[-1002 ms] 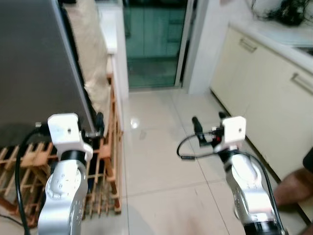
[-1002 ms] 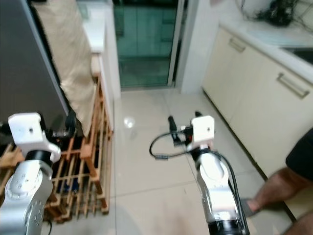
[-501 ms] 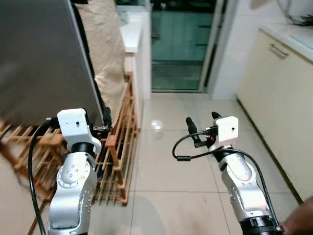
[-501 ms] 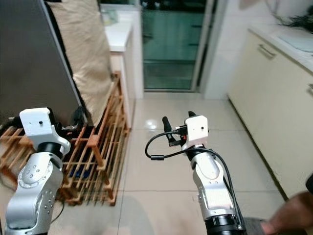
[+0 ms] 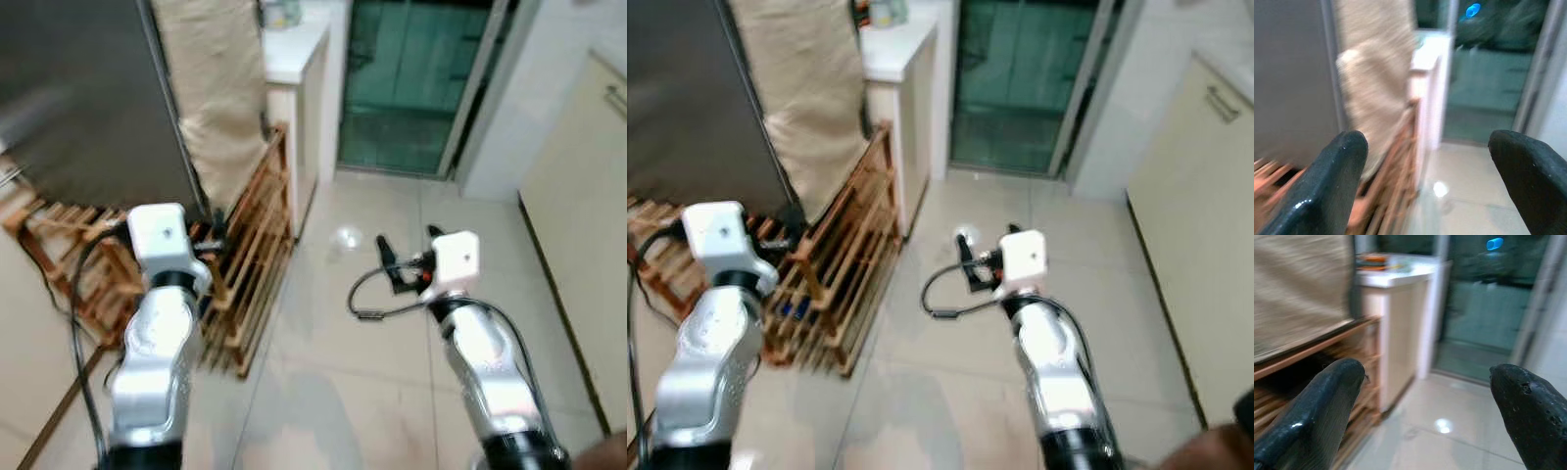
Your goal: Restocking fridge
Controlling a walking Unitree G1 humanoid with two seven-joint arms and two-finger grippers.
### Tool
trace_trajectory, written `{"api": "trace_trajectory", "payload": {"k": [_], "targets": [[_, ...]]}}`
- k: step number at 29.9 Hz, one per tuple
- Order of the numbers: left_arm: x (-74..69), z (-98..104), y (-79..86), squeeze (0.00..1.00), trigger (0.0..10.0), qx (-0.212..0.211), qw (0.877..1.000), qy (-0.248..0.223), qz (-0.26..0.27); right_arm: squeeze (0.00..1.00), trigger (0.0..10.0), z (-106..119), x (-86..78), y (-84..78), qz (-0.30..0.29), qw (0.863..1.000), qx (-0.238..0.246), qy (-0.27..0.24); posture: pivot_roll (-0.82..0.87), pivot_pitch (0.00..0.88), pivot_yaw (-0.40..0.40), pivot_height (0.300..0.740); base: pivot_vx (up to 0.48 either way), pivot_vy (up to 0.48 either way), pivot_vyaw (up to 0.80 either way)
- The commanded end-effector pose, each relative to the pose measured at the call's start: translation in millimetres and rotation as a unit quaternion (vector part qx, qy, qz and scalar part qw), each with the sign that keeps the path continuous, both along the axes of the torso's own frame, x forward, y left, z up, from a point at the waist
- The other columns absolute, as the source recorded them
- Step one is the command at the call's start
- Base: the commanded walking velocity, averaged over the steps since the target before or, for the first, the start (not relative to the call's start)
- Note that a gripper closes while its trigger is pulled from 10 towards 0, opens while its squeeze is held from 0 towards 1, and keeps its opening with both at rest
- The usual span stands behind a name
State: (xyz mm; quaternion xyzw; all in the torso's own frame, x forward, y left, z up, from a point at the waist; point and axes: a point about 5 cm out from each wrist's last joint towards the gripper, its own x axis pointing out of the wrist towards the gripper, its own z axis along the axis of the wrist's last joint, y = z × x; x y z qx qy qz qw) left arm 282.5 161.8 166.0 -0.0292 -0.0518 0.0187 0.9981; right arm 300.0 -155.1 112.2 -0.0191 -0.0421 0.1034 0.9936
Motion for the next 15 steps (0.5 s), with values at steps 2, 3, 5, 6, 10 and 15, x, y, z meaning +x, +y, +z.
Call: {"api": "trace_trajectory", "payload": {"k": [2,3,5,6,10,15], "targets": [[-6.6,1.1,5.2,0.0,10.0,0.0,1.0,-0.009,-0.004,0.0,10.0,-0.3,0.1,8.5,0.012,1.0,0.008,-0.001,-0.07,0.0,0.028,0.74,0.24,0.0,0.62],[-6.8,0.4,3.3,0.0,10.0,0.002,1.0,-0.008,-0.006,0.0,10.0,-1.0,0.1,8.7,0.012,1.0,0.008,0.0,-0.07,0.0,0.028,0.74,0.48,0.0,0.71],[-6.0,-0.9,-0.5,0.0,10.0,0.004,1.0,-0.005,-0.008,0.0,10.0,-2.4,0.3,9.9,0.014,1.0,0.003,0.004,-0.07,0.0,0.026,0.74,0.48,0.0,0.71],[-4.6,-1.0,-1.3,0.0,10.0,0.003,1.0,-0.006,-0.006,0.0,10.0,-3.1,1.1,10.9,0.015,1.0,-0.001,0.005,-0.06,0.0,0.025,0.74,0.48,0.0,0.7],[-2.2,0.4,2.8,0.0,10.0,0.003,1.0,-0.008,0.006,0.0,10.0,-3.5,2.7,11.6,0.017,1.0,0.0,0.009,-0.06,0.0,0.026,0.74,0.48,0.0,0.54],[-1.7,-0.6,6.0,0.0,10.0,0.004,1.0,-0.005,0.01,0.0,10.0,-2.2,2.1,13.2,0.023,1.0,0.006,0.003,-0.07,0.0,0.032,0.74,0.48,0.0,0.0]]}}
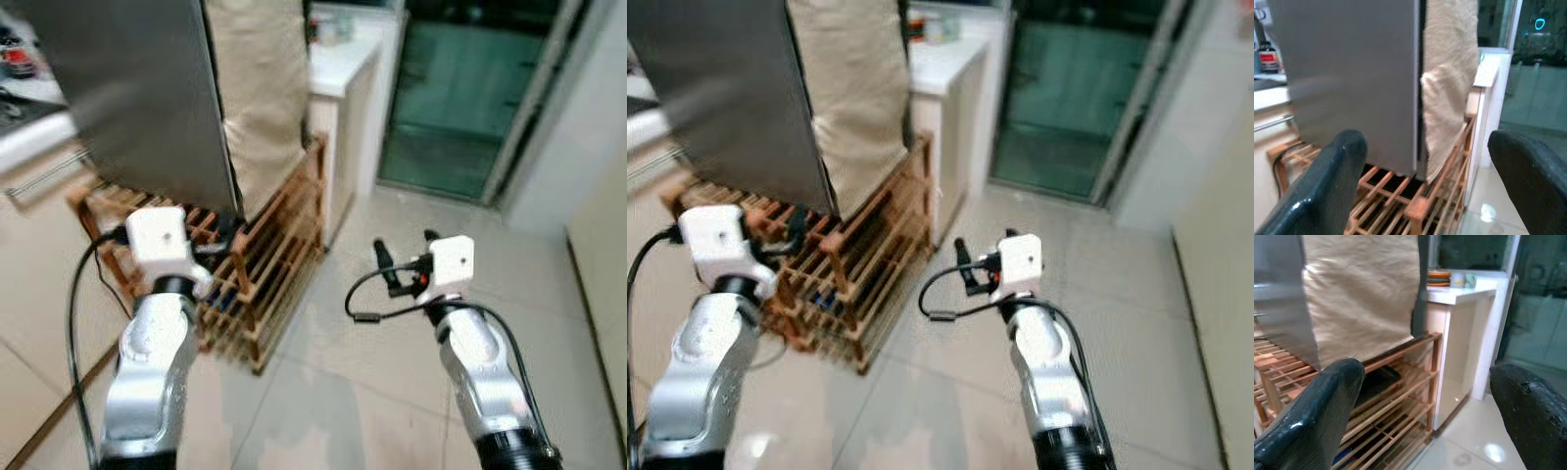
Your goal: Restocking fridge
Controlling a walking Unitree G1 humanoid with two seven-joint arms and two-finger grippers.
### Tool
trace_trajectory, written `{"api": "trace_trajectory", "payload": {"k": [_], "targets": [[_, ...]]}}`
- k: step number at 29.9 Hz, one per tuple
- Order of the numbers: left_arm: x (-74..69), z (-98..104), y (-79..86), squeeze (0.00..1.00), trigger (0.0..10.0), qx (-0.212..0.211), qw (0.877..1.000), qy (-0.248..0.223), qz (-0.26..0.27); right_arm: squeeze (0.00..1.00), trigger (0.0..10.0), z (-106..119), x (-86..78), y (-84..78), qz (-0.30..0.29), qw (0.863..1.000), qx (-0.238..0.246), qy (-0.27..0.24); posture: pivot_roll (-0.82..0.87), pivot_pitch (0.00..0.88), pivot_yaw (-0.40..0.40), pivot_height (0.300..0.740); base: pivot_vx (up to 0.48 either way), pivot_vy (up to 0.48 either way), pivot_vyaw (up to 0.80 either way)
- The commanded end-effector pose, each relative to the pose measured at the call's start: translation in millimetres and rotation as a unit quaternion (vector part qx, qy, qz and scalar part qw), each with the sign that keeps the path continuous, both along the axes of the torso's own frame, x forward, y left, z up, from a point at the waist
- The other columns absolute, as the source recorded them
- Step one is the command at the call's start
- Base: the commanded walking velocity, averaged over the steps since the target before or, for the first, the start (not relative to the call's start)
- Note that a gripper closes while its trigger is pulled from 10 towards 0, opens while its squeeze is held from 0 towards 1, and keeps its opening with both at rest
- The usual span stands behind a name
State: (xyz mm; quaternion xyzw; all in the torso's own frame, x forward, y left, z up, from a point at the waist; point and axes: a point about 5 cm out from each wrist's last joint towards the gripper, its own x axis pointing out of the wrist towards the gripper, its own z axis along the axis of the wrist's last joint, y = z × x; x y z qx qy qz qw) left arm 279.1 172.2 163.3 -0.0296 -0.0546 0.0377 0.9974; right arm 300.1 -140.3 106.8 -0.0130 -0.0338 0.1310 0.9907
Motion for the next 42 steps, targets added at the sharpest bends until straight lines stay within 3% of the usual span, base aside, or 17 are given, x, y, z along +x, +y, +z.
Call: {"api": "trace_trajectory", "payload": {"k": [1,15,16,17,18,23,27,31,34,42], "targets": [[2.1,2.1,-5.5,0.0,10.0,0.006,1.0,-0.002,-0.013,0.0,10.0,2.9,1.4,-1.8,-0.005,1.0,0.001,-0.006,-0.07,0.0,0.034,0.74,0.48,0.0,0.0],[5.4,3.6,-7.3,0.0,10.0,0.011,1.0,-0.008,-0.02,0.0,10.0,0.3,1.4,-2.0,-0.004,1.0,-0.001,-0.004,-0.07,0.0,0.038,0.74,0.48,0.0,0.0],[6.3,3.8,-6.6,0.0,10.0,0.023,1.0,-0.007,-0.015,0.0,10.0,0.1,1.3,-2.2,-0.003,1.0,-0.001,-0.004,-0.07,0.0,0.038,0.74,0.326,0.0,0.0],[8.8,5.7,-4.2,0.0,10.0,0.066,0.998,-0.008,-0.003,0.0,10.0,0.0,1.3,-2.3,-0.003,1.0,-0.001,-0.003,-0.07,0.0,0.036,0.74,0.0,0.0,0.0],[10.3,6.4,-2.2,0.0,10.0,0.07,0.998,-0.008,0.0,0.0,10.0,-0.2,1.4,-2.3,-0.002,1.0,-0.001,-0.003,-0.07,0.0,0.036,0.74,0.0,0.0,0.0],[21.0,15.8,7.2,0.0,10.0,0.029,0.999,-0.011,0.016,0.0,10.0,-2.2,0.9,-1.8,0.002,1.0,-0.003,0.001,-0.07,0.0,0.031,0.74,0.0,0.0,0.0],[38.9,30.7,10.9,0.0,10.0,0.025,0.999,-0.021,0.023,0.0,10.0,-1.6,2.1,0.3,0.005,1.0,0.001,0.002,-0.08,0.0,0.028,0.74,0.0,0.0,0.0],[50.0,31.7,8.8,0.0,10.0,0.023,0.999,-0.018,0.016,0.0,10.0,-0.4,2.9,0.5,0.005,1.0,0.002,0.001,-0.08,0.0,0.027,0.74,0.0,0.0,0.0],[62.5,33.4,-2.8,0.0,10.0,-0.008,1.0,-0.014,-0.018,0.0,10.0,0.0,1.9,0.0,0.003,1.0,0.003,0.0,-0.09,0.0,0.03,0.74,0.0,0.0,0.0],[81.0,29.6,-5.9,0.0,10.0,-0.016,0.999,0.007,-0.031,0.0,10.0,-2.4,-6.3,-5.4,-0.007,1.0,0.003,0.006,-0.12,0.0,0.047,0.74,0.0,0.0,0.0]]}}
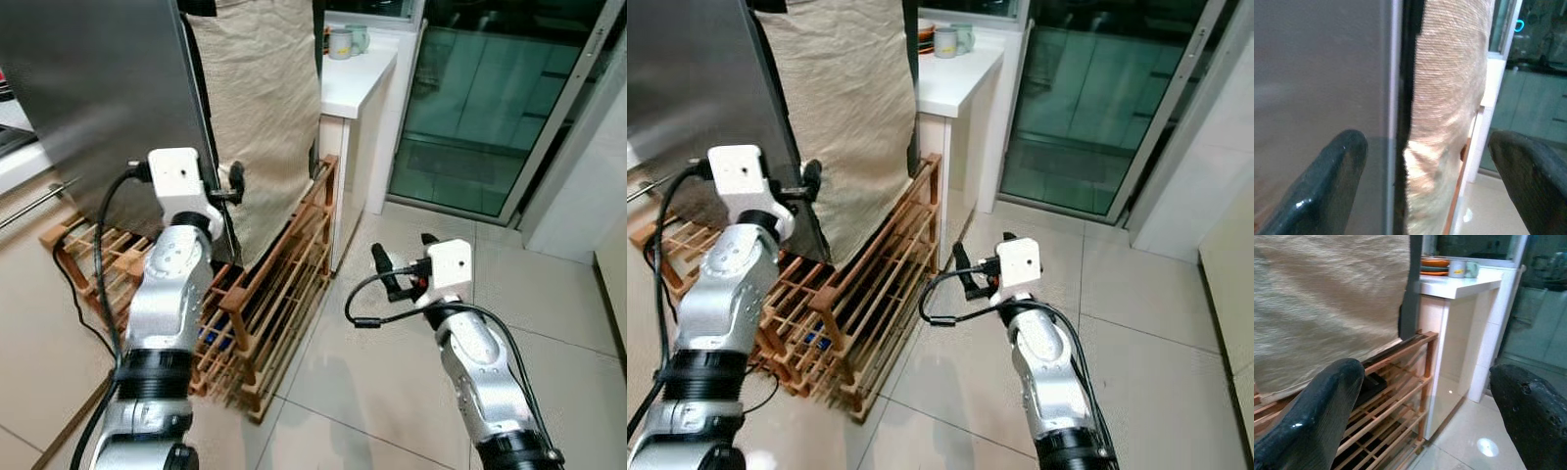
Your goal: Restocking fridge
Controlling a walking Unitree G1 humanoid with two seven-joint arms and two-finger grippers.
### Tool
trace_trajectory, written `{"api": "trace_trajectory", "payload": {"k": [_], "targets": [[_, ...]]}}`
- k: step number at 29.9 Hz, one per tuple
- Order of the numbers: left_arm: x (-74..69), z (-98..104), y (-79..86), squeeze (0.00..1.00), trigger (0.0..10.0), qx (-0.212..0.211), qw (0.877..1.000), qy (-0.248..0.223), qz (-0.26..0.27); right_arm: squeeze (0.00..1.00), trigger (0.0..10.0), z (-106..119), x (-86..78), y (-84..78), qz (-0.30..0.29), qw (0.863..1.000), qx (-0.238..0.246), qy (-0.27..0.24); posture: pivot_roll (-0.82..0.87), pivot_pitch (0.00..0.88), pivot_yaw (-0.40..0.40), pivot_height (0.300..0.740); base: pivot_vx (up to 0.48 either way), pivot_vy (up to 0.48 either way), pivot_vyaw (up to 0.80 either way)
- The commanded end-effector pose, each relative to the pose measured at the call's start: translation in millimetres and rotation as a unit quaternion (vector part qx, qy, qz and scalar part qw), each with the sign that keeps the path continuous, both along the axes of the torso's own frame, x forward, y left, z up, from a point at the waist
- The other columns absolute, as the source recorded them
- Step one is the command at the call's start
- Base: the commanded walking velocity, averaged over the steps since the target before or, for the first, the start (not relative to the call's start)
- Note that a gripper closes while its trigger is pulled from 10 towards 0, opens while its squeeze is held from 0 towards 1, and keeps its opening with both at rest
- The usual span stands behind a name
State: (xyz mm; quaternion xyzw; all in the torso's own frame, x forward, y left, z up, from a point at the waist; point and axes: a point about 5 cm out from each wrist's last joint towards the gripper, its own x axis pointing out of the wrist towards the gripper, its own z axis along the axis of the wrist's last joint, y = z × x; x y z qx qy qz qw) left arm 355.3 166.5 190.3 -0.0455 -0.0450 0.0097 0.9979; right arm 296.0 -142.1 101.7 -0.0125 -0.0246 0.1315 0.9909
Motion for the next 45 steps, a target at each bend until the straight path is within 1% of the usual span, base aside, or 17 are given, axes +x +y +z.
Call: {"api": "trace_trajectory", "payload": {"k": [1,7,12,16,20,24,29,33,36,38,39,42,45], "targets": [[6.8,1.2,-0.3,0.0,10.0,-0.002,1.0,0.003,-0.002,0.0,10.0,1.4,-4.3,-4.3,-0.009,1.0,0.003,-0.002,-0.12,0.0,0.05,0.74,0.0,0.0,0.0],[15.0,-1.5,-1.0,0.0,10.0,-0.004,1.0,0.011,0.002,0.0,10.0,-2.0,-11.9,-9.0,-0.016,1.0,0.0,0.005,-0.14,0.0,0.057,0.74,0.0,0.0,0.0],[19.1,-1.7,-3.1,0.0,10.0,-0.008,1.0,0.01,0.0,0.0,10.0,-2.7,-15.9,-11.4,-0.018,1.0,-0.002,0.009,-0.15,0.0,0.06,0.74,0.0,0.0,0.0],[24.5,1.5,-3.1,0.0,10.0,-0.029,1.0,0.005,0.002,0.0,10.0,-3.1,-19.6,-13.9,-0.021,1.0,-0.005,0.013,-0.16,0.0,0.061,0.74,0.0,0.0,0.0],[27.1,3.9,-5.9,0.0,10.0,-0.033,0.999,0.001,-0.003,0.0,10.0,-3.3,-20.7,-14.5,-0.023,1.0,-0.007,0.015,-0.17,0.0,0.063,0.74,0.0,0.0,0.0],[29.5,2.7,-12.3,0.0,10.0,-0.034,0.999,0.0,-0.012,0.0,10.0,-2.7,-20.9,-14.8,-0.025,1.0,-0.008,0.017,-0.17,0.0,0.065,0.74,0.0,0.0,0.0],[29.4,-5.9,-11.8,0.0,10.0,-0.045,0.999,0.01,-0.003,0.0,10.0,-3.0,-22.9,-14.5,-0.027,0.999,-0.007,0.018,-0.18,0.0,0.072,0.74,0.0,0.0,0.0],[29.6,-6.7,-16.4,0.0,10.0,-0.046,0.999,0.01,-0.007,0.0,10.0,-3.6,-24.0,-14.9,-0.029,0.999,-0.007,0.02,-0.18,0.0,0.073,0.74,0.0,0.0,0.0],[32.5,-8.5,-19.9,0.0,10.0,-0.041,0.999,0.013,-0.007,0.0,10.0,-3.6,-23.7,-15.4,-0.029,0.999,-0.008,0.022,-0.18,0.0,0.072,0.74,0.0,0.0,0.0],[34.4,-9.8,-20.1,0.0,10.0,-0.034,0.999,0.016,0.001,0.0,10.0,-3.5,-23.3,-15.8,-0.029,0.999,-0.008,0.023,-0.18,0.0,0.072,0.74,0.0,0.0,0.0],[36.8,-12.6,-20.8,0.0,10.0,-0.03,0.999,0.027,0.013,0.0,10.0,-3.2,-22.7,-16.7,-0.03,0.999,-0.009,0.023,-0.19,0.0,0.075,0.74,0.0,0.0,0.0],[38.0,-14.4,-21.4,0.0,10.0,-0.028,0.999,0.033,0.02,0.0,10.0,-3.1,-22.4,-17.2,-0.031,0.999,-0.009,0.023,-0.19,0.0,0.075,0.74,0.0,0.0,0.0],[40.5,-10.8,-30.0,0.0,10.0,-0.028,0.999,0.028,0.014,0.0,10.0,-3.1,-22.2,-17.0,-0.033,0.999,-0.009,0.023,-0.2,0.0,0.082,0.74,0.0,0.0,0.0]]}}
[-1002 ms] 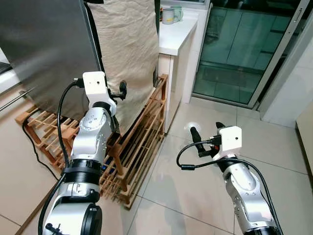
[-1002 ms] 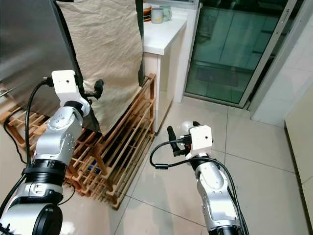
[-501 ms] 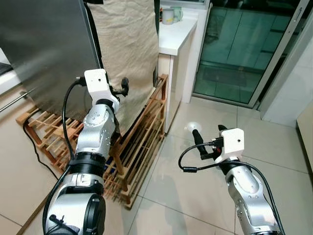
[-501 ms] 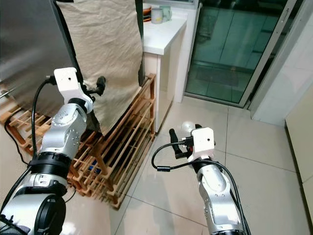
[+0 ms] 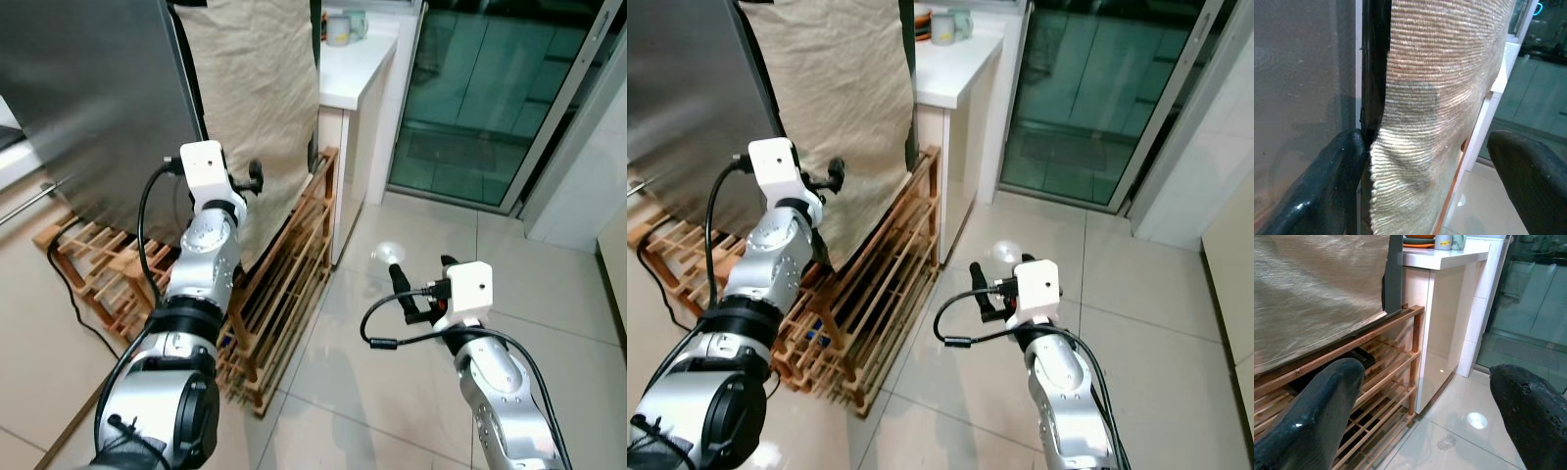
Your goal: Restocking fridge
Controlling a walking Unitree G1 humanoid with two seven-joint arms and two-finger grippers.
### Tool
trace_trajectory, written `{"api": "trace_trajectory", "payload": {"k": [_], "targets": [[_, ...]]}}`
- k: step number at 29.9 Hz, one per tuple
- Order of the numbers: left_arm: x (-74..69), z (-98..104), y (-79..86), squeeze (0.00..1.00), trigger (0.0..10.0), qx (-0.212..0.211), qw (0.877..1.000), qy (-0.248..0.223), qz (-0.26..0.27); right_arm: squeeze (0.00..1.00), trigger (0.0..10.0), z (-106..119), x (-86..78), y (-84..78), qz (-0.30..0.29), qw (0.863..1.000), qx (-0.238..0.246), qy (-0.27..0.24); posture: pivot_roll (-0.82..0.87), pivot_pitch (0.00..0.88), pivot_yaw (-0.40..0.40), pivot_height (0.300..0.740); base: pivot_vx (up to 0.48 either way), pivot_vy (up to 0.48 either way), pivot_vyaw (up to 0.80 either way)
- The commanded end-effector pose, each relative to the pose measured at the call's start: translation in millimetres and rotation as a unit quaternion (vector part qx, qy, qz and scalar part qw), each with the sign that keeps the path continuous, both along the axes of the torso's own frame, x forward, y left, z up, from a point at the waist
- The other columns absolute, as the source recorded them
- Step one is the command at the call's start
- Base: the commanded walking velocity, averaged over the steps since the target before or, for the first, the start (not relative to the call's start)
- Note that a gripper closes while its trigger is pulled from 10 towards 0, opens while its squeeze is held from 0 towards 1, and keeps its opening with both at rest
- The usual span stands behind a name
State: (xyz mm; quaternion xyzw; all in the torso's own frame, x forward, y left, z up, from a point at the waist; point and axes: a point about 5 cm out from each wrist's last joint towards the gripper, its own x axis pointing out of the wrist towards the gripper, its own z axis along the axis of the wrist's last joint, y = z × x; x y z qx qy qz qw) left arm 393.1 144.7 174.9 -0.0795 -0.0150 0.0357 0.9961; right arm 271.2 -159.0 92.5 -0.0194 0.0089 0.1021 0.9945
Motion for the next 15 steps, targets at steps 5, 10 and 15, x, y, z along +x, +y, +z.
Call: {"api": "trace_trajectory", "payload": {"k": [5,10,15], "targets": [[5.3,8.9,-27.2,0.0,10.0,-0.011,0.999,-0.012,-0.052,0.0,10.0,5.6,2.2,0.6,-0.007,1.0,0.003,-0.009,-0.2,0.0,0.088,0.74,0.0,0.0,0.0],[3.8,24.2,-70.9,0.0,10.0,-0.04,0.981,-0.055,-0.18,0.0,10.0,3.6,0.3,-0.3,-0.008,1.0,0.004,-0.004,-0.21,0.0,0.086,0.74,0.0,0.0,0.0],[-4.0,34.0,-117.7,0.0,10.0,-0.056,0.953,-0.067,-0.29,0.0,10.0,-0.9,-6.5,-1.9,0.0,1.0,0.004,0.009,-0.23,0.0,0.096,0.74,0.0,0.0,0.0]]}}
